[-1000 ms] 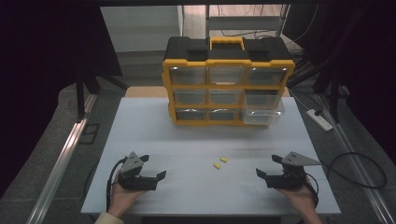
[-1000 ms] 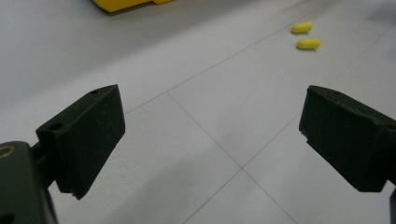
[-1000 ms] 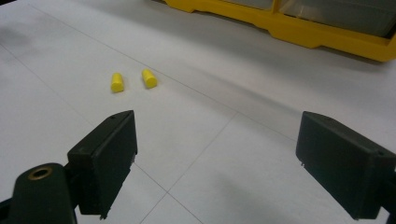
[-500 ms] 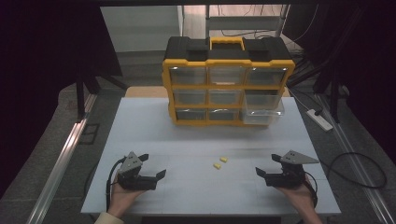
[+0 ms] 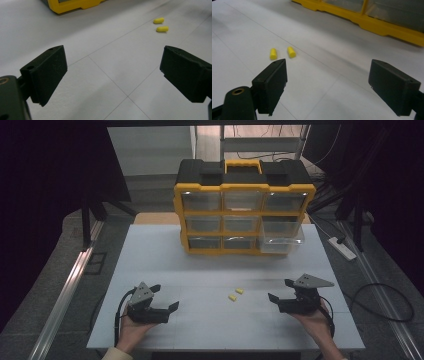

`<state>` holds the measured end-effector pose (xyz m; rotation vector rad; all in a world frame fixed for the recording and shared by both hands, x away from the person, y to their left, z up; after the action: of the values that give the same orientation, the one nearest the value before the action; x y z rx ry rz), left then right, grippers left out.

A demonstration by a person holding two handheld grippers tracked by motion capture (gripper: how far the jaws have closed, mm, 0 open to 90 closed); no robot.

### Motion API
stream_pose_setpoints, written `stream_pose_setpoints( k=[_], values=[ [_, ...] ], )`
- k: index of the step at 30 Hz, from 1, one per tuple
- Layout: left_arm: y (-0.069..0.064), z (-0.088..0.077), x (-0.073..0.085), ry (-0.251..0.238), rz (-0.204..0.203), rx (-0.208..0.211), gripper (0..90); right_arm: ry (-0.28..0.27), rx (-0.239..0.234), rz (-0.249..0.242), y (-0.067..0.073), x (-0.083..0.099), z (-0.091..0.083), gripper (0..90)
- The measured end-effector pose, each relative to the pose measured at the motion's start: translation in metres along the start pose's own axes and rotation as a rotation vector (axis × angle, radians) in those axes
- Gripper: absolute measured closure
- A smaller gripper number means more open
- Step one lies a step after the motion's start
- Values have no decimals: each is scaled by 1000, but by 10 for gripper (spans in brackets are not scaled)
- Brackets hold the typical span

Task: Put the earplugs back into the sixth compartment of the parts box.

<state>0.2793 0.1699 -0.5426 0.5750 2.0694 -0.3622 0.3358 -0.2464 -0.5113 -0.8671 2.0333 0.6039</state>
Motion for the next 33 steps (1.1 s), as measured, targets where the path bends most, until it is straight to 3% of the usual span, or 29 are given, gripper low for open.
stream_pose_setpoints(
  k=[11, 19, 27, 33],
  values=[
    [0, 0, 0, 2, 2, 1, 77, 11, -49, -41, 19, -25, 11, 159],
    [-1, 0, 0, -2, 5, 4, 77, 36, -43, -37, 22, -45, 25, 173],
    [-1, 0, 0, -7, 4, 6, 77, 62, -71, -100, 33, -65, 39, 173],
    [-1, 0, 0, -5, 6, 6, 79, 85, -69, -108, 35, -76, 44, 176]
  ],
)
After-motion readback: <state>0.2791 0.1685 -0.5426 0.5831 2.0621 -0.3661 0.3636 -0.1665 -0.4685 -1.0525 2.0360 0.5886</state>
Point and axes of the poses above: each handheld gripper's, and its own axes: z roughly forward along the jaws, x roughly out of its underside, y roughly to its left, the point moved 5 cm from there along z, roughly forward along the jaws, and after that the axes turned 8 degrees about -x, right-handed, at the moved point
